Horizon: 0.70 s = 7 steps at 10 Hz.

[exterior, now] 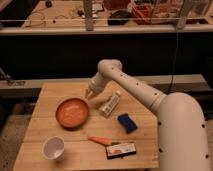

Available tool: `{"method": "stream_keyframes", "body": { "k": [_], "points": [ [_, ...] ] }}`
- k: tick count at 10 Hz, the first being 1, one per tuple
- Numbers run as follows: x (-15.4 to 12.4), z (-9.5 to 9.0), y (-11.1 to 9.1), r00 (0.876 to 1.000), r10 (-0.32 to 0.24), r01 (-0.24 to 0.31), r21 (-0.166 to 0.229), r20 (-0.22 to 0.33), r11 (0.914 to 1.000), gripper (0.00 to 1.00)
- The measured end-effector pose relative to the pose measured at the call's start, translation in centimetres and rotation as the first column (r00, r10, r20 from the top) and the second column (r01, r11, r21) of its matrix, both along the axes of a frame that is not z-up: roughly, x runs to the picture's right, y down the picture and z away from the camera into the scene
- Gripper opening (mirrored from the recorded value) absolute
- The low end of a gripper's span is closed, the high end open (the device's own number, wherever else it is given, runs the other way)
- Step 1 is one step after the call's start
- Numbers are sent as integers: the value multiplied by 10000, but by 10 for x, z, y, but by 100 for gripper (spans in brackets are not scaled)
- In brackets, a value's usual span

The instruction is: Pick up the ceramic bowl

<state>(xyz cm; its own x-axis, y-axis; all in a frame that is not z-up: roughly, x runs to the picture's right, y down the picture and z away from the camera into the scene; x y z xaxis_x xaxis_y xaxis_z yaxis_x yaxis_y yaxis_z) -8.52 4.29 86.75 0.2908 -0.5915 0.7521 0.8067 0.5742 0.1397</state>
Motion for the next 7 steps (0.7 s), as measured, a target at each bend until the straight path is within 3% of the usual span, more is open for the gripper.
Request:
{"method": "stream_keyframes", "body": {
  "k": [1,6,7],
  "points": [
    [4,0,2,10000,-21,21,-51,21,10000,15],
    [18,-2,4,10000,15,-14,-200,55,9998,21],
    [20,-4,4,10000,-36,38,-233,84,9997,26]
  ]
}}
